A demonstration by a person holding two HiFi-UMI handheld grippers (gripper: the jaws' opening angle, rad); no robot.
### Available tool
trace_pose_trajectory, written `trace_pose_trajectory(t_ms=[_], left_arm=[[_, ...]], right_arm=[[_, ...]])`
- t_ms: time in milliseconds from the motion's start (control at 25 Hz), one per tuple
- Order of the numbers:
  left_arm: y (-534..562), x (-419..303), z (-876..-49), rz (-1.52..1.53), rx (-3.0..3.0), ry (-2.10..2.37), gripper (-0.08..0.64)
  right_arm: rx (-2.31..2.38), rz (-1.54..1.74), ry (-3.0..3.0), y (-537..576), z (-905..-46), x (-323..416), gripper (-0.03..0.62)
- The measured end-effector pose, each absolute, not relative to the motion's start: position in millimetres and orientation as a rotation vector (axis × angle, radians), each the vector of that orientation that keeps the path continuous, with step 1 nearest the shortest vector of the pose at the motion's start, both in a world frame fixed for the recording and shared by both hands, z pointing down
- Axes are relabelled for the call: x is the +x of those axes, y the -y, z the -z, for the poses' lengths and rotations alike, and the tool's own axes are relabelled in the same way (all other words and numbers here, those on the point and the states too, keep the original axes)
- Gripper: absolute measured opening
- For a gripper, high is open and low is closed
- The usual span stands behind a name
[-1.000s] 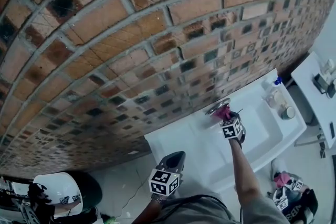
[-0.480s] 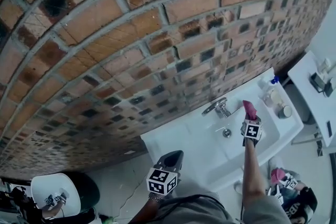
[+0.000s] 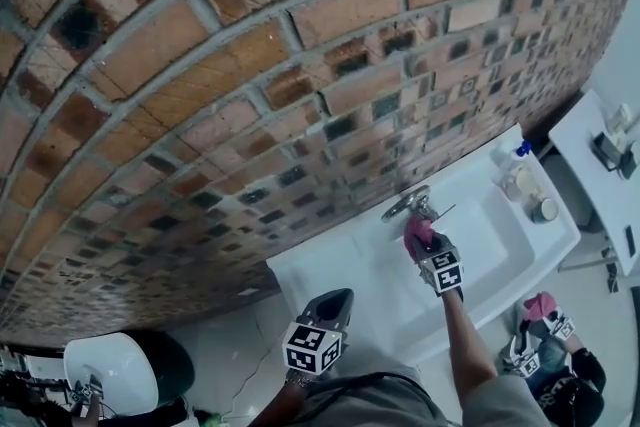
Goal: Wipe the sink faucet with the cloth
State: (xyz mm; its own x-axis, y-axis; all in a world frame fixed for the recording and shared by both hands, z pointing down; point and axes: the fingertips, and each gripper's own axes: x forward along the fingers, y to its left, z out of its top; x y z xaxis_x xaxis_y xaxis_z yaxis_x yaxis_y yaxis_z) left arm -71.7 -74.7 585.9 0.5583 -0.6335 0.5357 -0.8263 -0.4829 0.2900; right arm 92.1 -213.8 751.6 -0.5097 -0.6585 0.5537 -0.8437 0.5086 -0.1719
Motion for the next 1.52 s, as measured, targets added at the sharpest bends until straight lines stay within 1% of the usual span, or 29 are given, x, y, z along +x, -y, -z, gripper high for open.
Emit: trace_pose_trajectory(t_ms=[120,200,400,520,640,720,880,1000,1120,1280,1520], left_arm=[[76.8,-73.6,-585.9,-0.482,2.270,1.182,0.018],[77.2,-76.5,-587.2,-0.483,2.265,1.190,0.018],[74.0,-78.0,-586.2,-0.485,2.266,1.194,0.018],[74.4,-82.3,-581.9,-0.475,2.262,1.211,0.018],[73.4,-91.7,-580.8,-0.472,2.247,1.239,0.018],[71.6,-96.8,-582.3,-0.473,2.235,1.251,0.018],[73.0,-98.1,-584.1,-0.463,2.231,1.254,0.018],[76.1,-92.1,-585.1,-0.462,2.241,1.239,0.018],[76.4,-81.8,-584.9,-0.464,2.258,1.211,0.018],[75.1,-72.0,-585.0,-0.476,2.282,1.178,0.018],[72.8,-66.6,-581.2,-0.482,2.304,1.167,0.018]], right_arm=[[1.641,-0.627,2.166,250.0,-725.6,156.1,0.046],[1.705,-0.692,2.047,271.9,-731.6,177.8,0.046],[1.531,-0.508,1.857,293.4,-752.4,159.4,0.044],[1.609,-0.569,1.839,313.5,-746.4,166.5,0.046],[1.655,-0.688,1.951,334.2,-733.7,165.8,0.046],[1.647,-0.765,2.126,340.7,-717.8,157.3,0.043],[1.653,-0.901,2.530,325.8,-653.7,150.2,0.040],[1.622,-0.775,2.708,299.9,-602.9,139.5,0.040],[1.502,-0.691,2.866,271.5,-565.9,111.9,0.040],[1.378,-0.518,2.871,251.8,-561.8,68.2,0.039],[1.268,-0.379,2.828,233.5,-574.7,40.2,0.037]])
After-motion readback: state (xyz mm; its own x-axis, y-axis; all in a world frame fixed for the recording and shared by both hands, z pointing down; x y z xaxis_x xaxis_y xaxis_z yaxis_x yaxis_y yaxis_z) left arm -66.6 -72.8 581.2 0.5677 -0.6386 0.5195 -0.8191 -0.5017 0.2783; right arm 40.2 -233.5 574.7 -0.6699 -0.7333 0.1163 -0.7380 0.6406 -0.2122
